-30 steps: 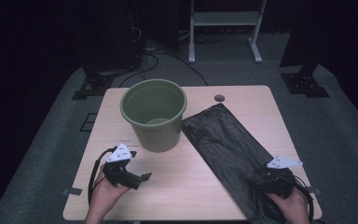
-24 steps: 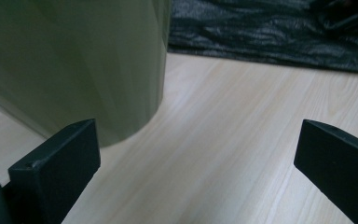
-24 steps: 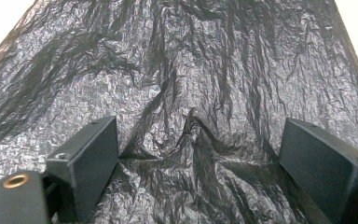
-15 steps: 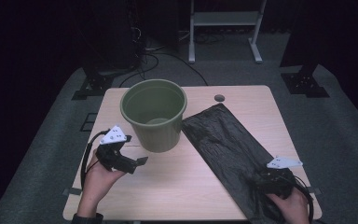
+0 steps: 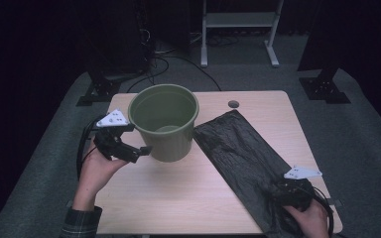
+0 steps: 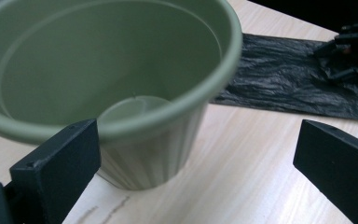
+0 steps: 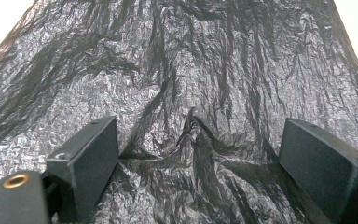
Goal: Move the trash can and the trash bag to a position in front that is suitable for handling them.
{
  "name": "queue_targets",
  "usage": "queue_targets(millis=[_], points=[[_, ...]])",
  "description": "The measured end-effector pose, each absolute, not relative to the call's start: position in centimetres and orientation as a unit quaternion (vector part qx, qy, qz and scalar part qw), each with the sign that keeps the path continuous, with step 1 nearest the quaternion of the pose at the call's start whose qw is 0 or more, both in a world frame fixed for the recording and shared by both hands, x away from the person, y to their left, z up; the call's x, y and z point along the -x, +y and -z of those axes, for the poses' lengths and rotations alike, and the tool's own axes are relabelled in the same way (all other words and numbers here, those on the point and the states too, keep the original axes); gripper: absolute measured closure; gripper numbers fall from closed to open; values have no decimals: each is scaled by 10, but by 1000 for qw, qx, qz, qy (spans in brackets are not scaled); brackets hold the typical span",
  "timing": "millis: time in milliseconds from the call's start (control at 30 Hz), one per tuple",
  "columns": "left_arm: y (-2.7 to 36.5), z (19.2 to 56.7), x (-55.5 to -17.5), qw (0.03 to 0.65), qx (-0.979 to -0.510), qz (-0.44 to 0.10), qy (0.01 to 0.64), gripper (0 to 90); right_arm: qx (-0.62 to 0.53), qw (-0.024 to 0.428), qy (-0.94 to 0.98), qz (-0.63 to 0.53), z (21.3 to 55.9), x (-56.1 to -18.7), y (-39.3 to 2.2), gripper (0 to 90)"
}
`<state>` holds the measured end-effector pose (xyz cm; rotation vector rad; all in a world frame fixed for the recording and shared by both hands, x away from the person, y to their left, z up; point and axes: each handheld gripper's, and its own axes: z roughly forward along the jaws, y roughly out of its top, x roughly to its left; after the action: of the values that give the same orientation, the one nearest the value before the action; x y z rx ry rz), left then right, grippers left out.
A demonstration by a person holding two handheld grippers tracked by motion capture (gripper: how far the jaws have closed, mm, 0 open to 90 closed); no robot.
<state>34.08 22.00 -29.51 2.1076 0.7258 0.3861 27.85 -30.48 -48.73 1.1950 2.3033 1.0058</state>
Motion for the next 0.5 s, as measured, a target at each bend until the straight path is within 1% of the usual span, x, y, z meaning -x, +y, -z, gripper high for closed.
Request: queue_targets(millis=[267, 500], points=[[222, 275, -367, 428, -839, -163, 294, 0, -423, 178, 814, -356, 487, -279, -305, 105], [224, 268, -396, 422, -839, -168, 300, 0, -423, 178, 814, -356, 487, -279, -305, 105]])
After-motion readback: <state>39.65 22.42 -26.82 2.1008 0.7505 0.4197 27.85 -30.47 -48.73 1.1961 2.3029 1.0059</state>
